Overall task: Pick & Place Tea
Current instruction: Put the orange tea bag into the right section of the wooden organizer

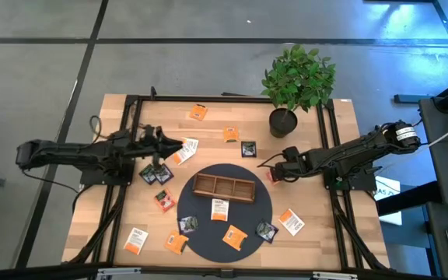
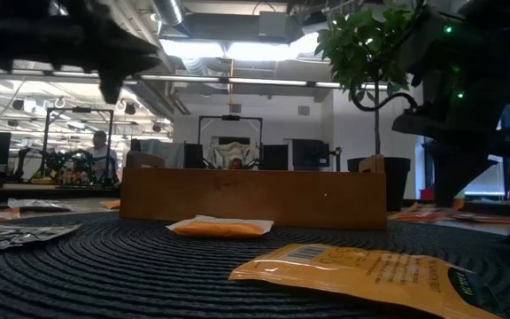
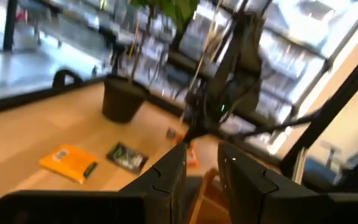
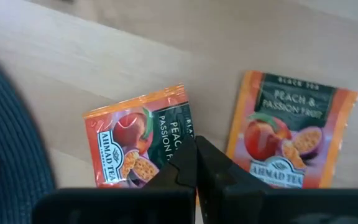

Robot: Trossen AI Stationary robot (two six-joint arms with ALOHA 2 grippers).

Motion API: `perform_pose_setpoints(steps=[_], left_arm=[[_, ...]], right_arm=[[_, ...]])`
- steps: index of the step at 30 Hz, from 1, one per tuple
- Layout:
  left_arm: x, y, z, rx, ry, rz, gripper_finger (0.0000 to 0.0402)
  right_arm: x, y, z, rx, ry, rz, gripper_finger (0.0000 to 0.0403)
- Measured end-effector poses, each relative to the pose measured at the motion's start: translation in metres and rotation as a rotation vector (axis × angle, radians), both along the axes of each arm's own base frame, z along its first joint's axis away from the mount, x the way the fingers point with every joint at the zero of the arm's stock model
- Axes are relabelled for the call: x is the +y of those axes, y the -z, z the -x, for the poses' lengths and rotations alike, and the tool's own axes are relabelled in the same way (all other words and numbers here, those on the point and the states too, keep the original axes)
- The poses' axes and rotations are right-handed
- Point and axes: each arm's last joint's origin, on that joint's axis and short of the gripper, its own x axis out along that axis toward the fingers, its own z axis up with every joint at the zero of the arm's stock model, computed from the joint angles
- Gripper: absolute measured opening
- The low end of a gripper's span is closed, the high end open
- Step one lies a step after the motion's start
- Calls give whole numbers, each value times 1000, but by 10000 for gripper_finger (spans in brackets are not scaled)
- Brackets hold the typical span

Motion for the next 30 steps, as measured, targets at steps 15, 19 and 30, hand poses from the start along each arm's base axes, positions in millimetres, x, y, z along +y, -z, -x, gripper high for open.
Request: perform_pose_setpoints(steps=[15, 19, 30], left_arm=[[25, 12, -126, 330, 131, 216, 88], [35, 16, -156, 355, 178, 209, 88], [48, 22, -220, 359, 219, 204, 88]], right_arm=[[2, -5, -14, -115, -158, 52, 0], [2, -6, -16, -122, -197, 76, 0], [2, -8, -22, -173, -241, 102, 0]])
